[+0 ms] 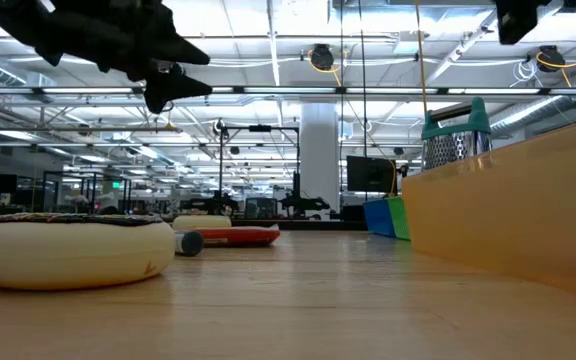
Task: Pick & Place Food Item
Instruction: Put the top red popcorn bag into the orange bin
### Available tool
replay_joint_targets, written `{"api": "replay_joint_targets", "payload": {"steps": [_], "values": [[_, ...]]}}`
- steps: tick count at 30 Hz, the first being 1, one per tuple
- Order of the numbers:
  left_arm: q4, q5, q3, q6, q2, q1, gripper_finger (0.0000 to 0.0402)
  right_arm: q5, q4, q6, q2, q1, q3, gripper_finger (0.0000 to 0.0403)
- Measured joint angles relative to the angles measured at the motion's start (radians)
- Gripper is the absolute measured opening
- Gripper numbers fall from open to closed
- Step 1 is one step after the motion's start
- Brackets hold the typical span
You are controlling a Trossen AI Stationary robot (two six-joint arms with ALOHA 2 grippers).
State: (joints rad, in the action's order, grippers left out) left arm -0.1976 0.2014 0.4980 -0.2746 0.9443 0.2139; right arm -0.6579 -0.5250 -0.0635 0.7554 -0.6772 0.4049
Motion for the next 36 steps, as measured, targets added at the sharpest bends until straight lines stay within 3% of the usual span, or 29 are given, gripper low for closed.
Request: {"api": "replay_joint_targets", "payload": {"steps": [3, 7, 12, 15, 20, 27, 36], "values": [[0.05, -0.003, 0.0, 0.048, 0.008, -0.066, 0.0267, 0.001, -0.148, 0.038, 0.0, 0.047, -0.068, 0.0192], [0.083, -0.09, 0.005, 0.06, 0.062, -0.202, 0.0267, 0.003, -0.299, 0.057, 0.001, 0.092, -0.153, 0.0198], [0.442, -0.299, 0.109, -0.012, 0.16, -0.351, 0.0267, 0.006, -0.372, 0.078, 0.001, 0.116, -0.204, 0.0206], [0.546, -0.34, 0.142, -0.08, 0.229, -0.407, 0.0266, 0.007, -0.381, 0.134, 0.001, 0.116, -0.205, 0.0211], [0.562, -0.345, 0.142, -0.077, 0.337, -0.459, 0.0266, 0.008, -0.401, 0.222, 0.001, 0.116, -0.205, 0.0221], [0.527, -0.429, 0.142, -0.075, 0.456, -0.477, 0.0266, 0.008, -0.399, 0.233, 0.001, 0.115, -0.205, 0.0222], [0.421, -0.414, 0.143, -0.075, 0.56, -0.491, 0.0266, 0.008, -0.396, 0.233, 0.001, 0.115, -0.205, 0.0221]]}}
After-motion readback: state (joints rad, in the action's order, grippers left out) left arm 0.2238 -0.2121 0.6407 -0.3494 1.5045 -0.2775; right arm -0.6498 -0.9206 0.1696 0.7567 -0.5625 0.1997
